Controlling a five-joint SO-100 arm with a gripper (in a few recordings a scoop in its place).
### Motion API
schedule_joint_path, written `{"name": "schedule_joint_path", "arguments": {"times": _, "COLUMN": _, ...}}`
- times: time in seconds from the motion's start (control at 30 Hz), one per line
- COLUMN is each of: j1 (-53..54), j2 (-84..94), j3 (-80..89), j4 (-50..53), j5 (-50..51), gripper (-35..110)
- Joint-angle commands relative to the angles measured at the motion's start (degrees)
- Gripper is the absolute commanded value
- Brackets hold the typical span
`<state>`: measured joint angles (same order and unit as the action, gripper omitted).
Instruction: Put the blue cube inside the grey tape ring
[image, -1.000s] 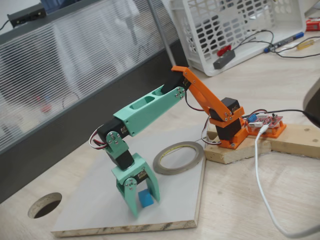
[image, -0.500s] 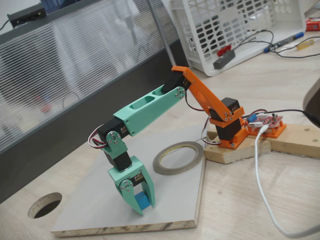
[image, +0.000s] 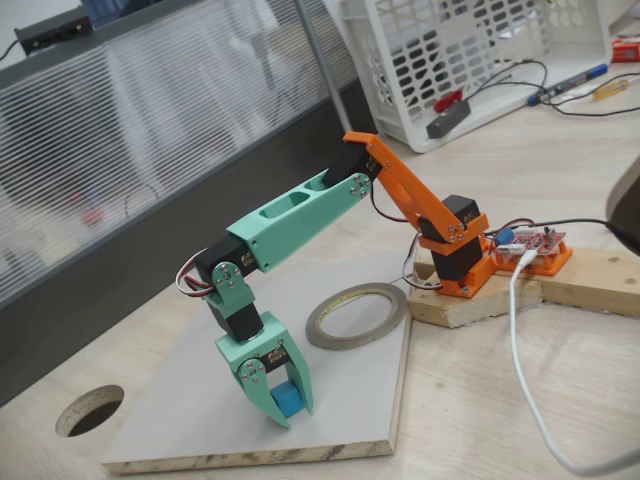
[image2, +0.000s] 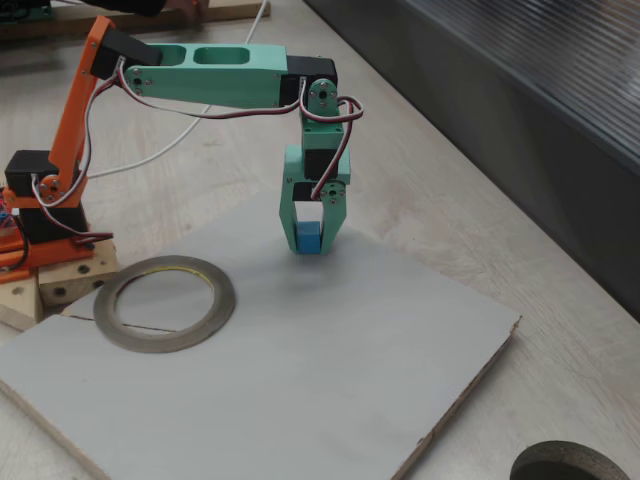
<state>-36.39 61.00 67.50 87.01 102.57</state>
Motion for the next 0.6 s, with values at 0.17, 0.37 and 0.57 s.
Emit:
{"name": "schedule_joint_path", "arguments": {"times": 0.17, "j1": -1.23, "j2": 1.76, "j3": -1.23, "j4": 0.79, "j5": 0.88, "gripper": 12}}
{"name": "schedule_joint_path", "arguments": {"times": 0.37, "j1": -1.05, "j2": 1.76, "j3": -1.23, "j4": 0.88, "j5": 0.88, "gripper": 12}}
{"name": "schedule_joint_path", "arguments": {"times": 0.57, "j1": -1.14, "j2": 1.76, "j3": -1.23, "j4": 0.88, "j5": 0.53, "gripper": 12}}
